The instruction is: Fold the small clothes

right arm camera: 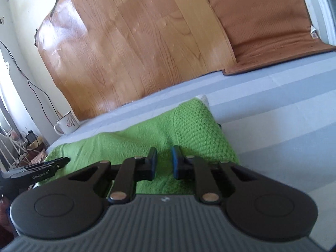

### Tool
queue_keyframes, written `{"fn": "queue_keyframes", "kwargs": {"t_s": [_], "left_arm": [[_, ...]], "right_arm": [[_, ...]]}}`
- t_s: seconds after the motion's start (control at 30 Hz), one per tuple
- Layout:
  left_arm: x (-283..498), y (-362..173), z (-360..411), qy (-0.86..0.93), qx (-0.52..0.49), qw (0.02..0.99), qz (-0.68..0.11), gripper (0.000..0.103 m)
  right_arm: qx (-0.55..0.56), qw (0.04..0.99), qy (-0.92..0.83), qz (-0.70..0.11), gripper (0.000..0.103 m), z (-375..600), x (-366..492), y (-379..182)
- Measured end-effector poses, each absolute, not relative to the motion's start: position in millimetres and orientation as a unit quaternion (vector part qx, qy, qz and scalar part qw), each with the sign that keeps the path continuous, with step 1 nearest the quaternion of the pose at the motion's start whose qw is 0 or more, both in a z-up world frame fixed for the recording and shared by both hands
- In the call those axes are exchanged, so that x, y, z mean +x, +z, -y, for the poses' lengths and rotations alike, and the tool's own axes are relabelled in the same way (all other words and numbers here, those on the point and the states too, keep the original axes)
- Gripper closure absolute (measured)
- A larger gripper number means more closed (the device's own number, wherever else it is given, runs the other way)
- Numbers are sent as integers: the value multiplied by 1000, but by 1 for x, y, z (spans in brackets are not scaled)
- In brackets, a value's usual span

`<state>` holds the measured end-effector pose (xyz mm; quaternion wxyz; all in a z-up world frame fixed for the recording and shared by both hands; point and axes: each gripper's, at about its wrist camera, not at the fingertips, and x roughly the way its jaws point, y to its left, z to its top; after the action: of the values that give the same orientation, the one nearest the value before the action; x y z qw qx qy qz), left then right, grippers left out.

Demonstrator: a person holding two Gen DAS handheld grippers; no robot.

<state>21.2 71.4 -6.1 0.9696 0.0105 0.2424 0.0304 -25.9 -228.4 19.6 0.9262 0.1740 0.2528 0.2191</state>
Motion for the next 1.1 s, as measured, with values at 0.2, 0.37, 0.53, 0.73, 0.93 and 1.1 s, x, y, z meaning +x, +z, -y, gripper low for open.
{"fn": "queue_keyframes", "kwargs": {"t_s": [0.2,0.37,0.53,0.73,0.93,1.1], "left_arm": [[15,-3,-71,28,4,971,-237,80],[5,1,-79,20,-30,974,-224,69],[-33,24,-113,26,-138,973,-185,38],[-39,17,-139,102,-154,951,-249,20],[-28,-3,-107,69,-141,941,-301,72],[-14,5,-69,79,-93,948,-293,79]], "right_arm": [[228,913,247,-233,65,245,-33,16],[300,904,224,-205,47,292,-41,23],[268,903,208,-262,27,303,-12,31],[232,874,272,-329,26,265,27,17],[241,877,273,-314,69,253,24,19],[201,912,258,-248,77,270,3,50]]}}
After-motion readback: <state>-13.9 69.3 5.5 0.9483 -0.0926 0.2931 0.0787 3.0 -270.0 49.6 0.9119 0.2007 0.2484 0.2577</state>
